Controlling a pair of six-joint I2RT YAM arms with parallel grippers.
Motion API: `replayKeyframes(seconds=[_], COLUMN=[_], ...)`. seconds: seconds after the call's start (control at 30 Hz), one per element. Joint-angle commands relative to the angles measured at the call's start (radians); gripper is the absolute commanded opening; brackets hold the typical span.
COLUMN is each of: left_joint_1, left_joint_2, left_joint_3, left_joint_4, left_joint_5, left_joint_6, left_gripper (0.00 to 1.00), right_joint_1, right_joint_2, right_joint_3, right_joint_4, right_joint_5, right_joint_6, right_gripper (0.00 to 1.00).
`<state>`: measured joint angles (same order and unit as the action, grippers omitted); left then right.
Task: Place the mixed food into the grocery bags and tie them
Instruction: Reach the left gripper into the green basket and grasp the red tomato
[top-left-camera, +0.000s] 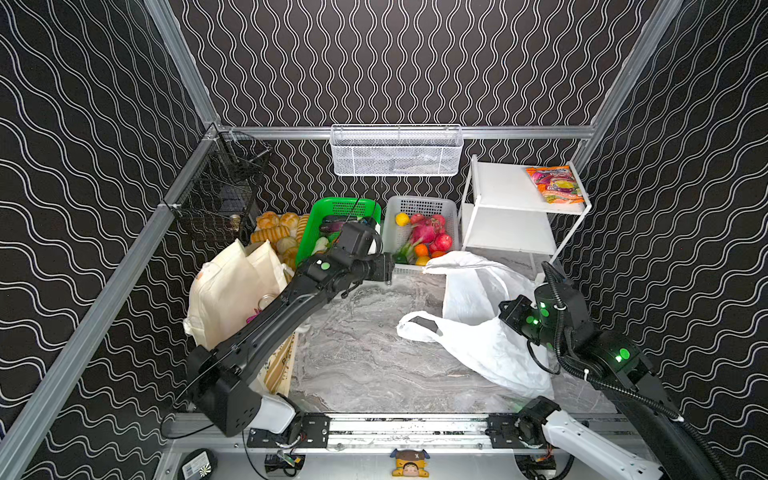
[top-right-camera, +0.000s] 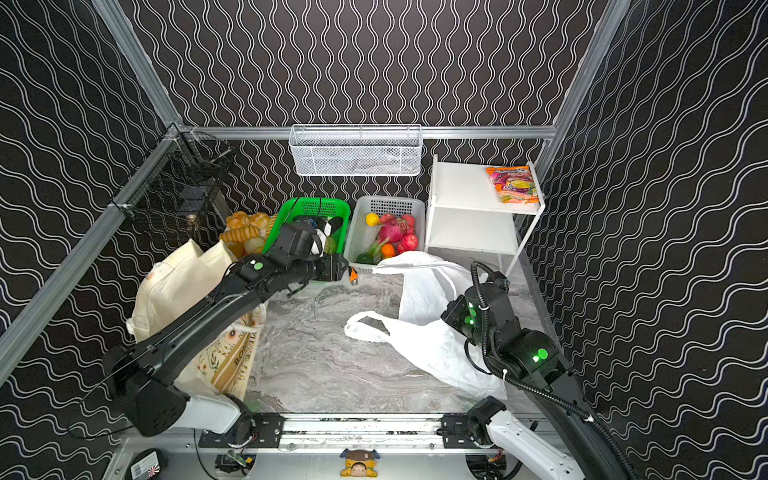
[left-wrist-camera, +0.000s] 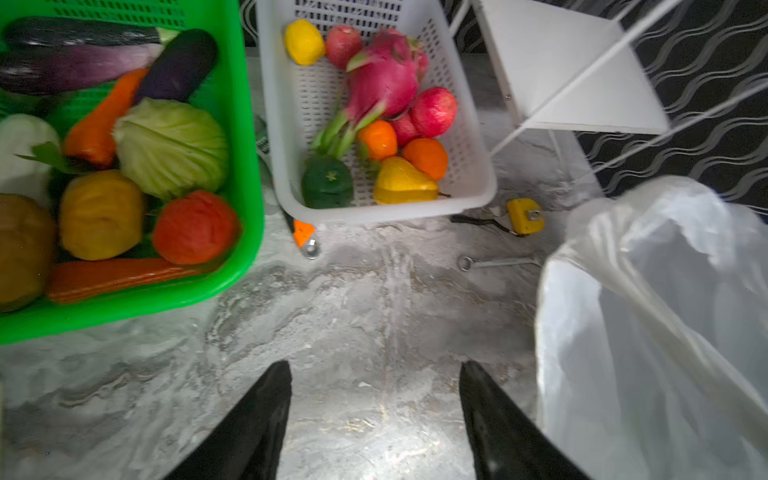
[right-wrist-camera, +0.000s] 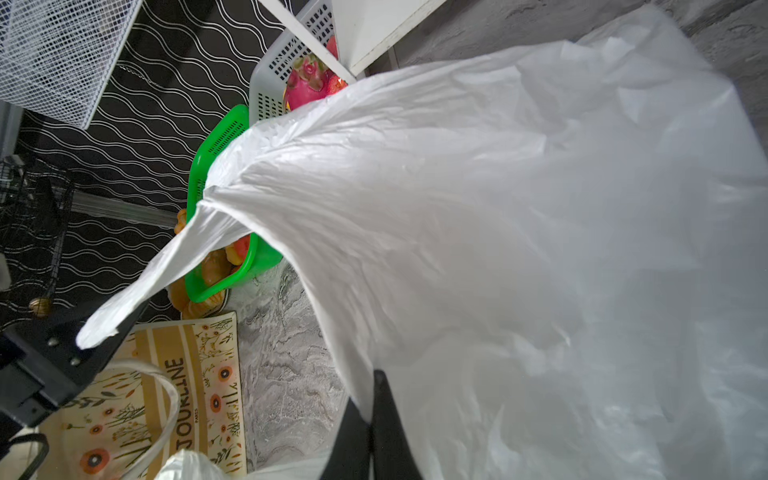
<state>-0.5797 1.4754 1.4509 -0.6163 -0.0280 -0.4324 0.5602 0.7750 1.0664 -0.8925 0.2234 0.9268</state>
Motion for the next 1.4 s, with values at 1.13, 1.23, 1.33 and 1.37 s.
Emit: replayKeyframes(seconds=[1.13,1.23,1.33,1.37], left_joint_1=[0.174,0.178,0.219,0.238], left_joint_2=[0.377,0.367,0.404,0.422], left_joint_3=[0.125,0.164,0.226,0.240], left_joint_4=[-0.132,-0.143,-0.175,-0.179], left_joint_5=[0.138,0.022,-0.082,-0.078], left_joint_6=[0.103,0.125,0.145,0.151], left_gripper=[0.60,0.63,0.65,0.65], right_joint_1=[-0.001,-0.001,-0.002,-0.001], right_joint_2=[0.109,0.123,0.144,0.148], right_joint_3=[-0.039,-0.037,-0.028,-0.028], right_joint_4=[0.152,0.164,0.171,0.176], right_joint_5=[-0.091,-0.100,-0.120,-0.125], right_joint_6=[-0.109,-0.111,-0.112,-0.111], right_gripper=[0.00,0.00,0.00,0.00])
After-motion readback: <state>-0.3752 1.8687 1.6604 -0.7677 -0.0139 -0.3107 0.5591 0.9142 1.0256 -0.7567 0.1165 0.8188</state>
